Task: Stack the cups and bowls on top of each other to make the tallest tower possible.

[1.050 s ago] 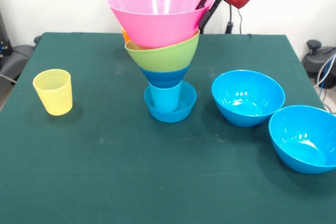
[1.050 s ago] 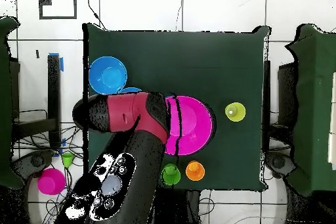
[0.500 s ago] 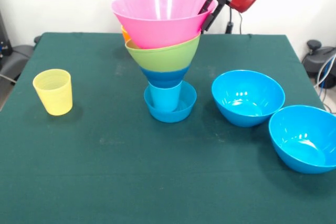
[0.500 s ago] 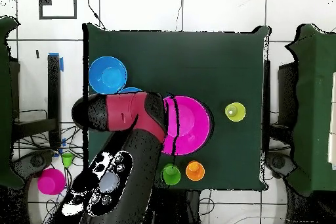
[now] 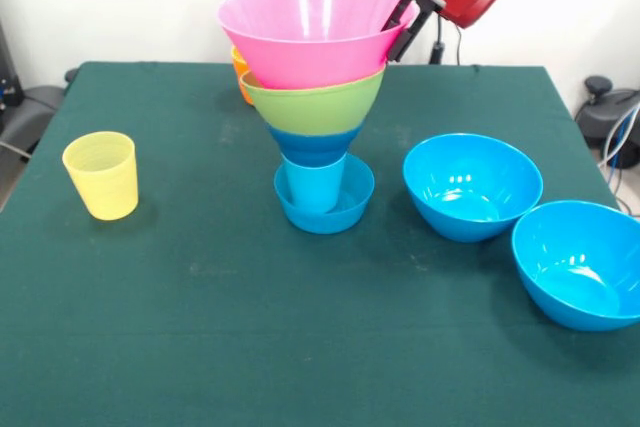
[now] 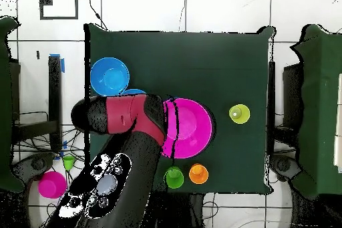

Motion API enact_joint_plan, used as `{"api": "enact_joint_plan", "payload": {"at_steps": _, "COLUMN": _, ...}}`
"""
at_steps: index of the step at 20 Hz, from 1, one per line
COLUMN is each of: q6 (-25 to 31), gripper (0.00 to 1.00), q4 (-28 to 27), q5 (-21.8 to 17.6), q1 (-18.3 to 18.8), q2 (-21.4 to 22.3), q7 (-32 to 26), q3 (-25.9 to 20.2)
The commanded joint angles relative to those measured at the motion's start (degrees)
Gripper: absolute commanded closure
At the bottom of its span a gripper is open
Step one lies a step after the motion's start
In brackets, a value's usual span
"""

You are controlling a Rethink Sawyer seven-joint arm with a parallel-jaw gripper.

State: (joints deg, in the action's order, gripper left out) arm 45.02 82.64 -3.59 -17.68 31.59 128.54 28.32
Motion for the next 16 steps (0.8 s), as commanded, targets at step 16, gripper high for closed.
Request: {"api": "enact_joint_plan", "payload": {"at_steps": 16, "q6": 3.95, "gripper": 1.0, "q4": -5.29, "q5": 2.35, "q1": 0.99, "q2": -2.46, "q7": 7.55, "q3": -3.31}}
